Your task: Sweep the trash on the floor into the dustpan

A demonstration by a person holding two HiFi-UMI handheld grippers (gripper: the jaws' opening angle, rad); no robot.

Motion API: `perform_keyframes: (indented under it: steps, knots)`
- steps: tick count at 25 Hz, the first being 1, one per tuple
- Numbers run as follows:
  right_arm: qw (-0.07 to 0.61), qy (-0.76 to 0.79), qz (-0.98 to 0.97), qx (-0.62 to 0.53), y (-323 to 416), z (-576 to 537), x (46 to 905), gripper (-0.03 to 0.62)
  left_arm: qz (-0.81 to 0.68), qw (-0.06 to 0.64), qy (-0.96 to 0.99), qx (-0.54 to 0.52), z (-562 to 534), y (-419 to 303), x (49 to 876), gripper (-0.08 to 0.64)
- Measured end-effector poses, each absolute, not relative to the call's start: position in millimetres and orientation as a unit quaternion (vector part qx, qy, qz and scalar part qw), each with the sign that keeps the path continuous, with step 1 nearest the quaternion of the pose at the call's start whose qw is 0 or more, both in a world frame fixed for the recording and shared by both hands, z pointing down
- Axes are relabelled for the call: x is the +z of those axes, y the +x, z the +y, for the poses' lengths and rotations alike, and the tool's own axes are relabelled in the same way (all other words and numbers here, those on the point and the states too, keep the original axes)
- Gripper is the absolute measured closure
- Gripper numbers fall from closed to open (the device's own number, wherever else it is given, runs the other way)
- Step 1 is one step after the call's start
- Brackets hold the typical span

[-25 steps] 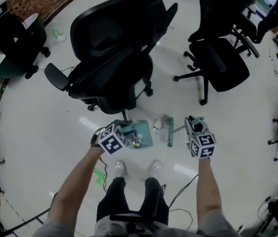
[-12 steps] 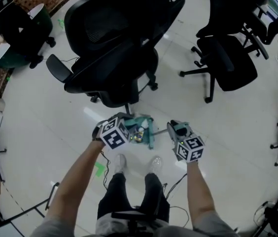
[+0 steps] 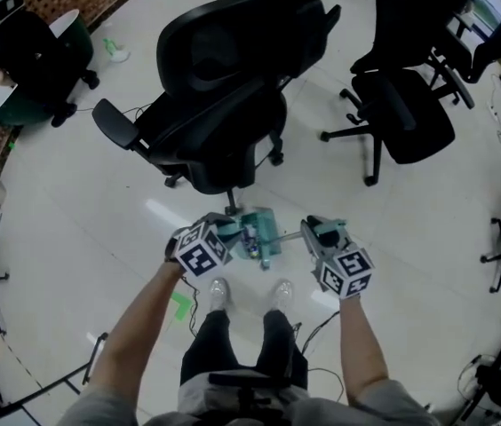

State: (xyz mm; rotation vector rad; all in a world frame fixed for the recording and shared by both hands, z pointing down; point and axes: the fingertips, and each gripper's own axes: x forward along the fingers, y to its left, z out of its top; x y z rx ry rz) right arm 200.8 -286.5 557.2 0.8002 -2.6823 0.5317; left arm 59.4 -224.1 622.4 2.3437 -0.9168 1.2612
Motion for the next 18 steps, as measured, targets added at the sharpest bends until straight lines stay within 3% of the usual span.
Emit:
perform_keyframes:
  steps: [7,18]
  knots:
    - [0.146,0.350,-0.918,0.112,246,-277,487,0.523,-0.309,0.150,0.840,0.420,-240,90,617,0.459]
    - [0.162,0.439,-0.878,0.101,341,-283,487,0.525,-0.317,0.149,0.847,0.400,-287,178,641,0.459]
